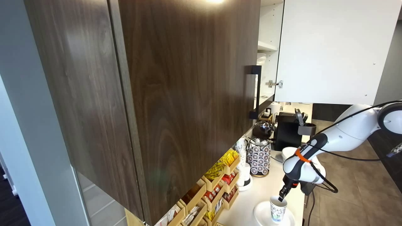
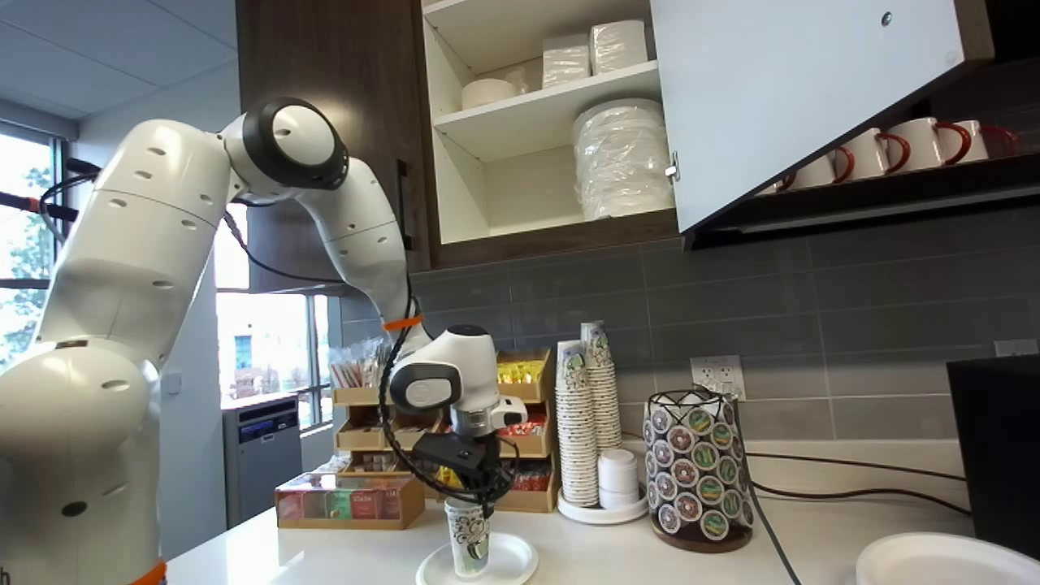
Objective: Put the cup on the plate then put the plate in the cupboard
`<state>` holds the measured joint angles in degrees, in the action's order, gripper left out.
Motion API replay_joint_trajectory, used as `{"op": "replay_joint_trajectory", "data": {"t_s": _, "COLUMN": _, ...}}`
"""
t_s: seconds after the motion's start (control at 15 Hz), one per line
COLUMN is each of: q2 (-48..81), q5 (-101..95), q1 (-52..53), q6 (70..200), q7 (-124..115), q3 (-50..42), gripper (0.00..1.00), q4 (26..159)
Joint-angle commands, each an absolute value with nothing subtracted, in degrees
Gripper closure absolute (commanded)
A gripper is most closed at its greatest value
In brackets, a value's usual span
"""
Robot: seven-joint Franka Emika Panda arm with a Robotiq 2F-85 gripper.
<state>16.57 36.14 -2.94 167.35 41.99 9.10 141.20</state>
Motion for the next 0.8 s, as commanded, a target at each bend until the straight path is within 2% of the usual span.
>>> {"op": "replay_joint_trajectory", "data": {"t_s": 0.0, "q2": 17.70, "q5": 36.80, "q1": -3.25, "q6": 170.20, "q7": 43.67, "q3": 9.73, "gripper": 0.99, "q4": 141.72}}
{"op": "replay_joint_trajectory", "data": {"t_s": 0.07, "q2": 17.79, "q5": 37.75, "q1": -3.74, "q6": 170.39, "q7": 44.17, "q3": 10.36, "gripper": 0.97, "q4": 141.49}}
{"op": "replay_joint_trajectory", "data": {"t_s": 0.13, "q2": 17.83, "q5": 38.29, "q1": -4.14, "q6": 170.44, "q7": 44.63, "q3": 10.89, "gripper": 0.70, "q4": 141.33}}
{"op": "replay_joint_trajectory", "data": {"t_s": 0.27, "q2": 17.65, "q5": 38.95, "q1": -4.59, "q6": 170.73, "q7": 44.93, "q3": 11.54, "gripper": 0.64, "q4": 141.34}}
{"op": "replay_joint_trajectory", "data": {"t_s": 0.73, "q2": 12.79, "q5": 42.85, "q1": -7.91, "q6": 171.88, "q7": 46.21, "q3": 12.76, "gripper": 0.11, "q4": 143.05}}
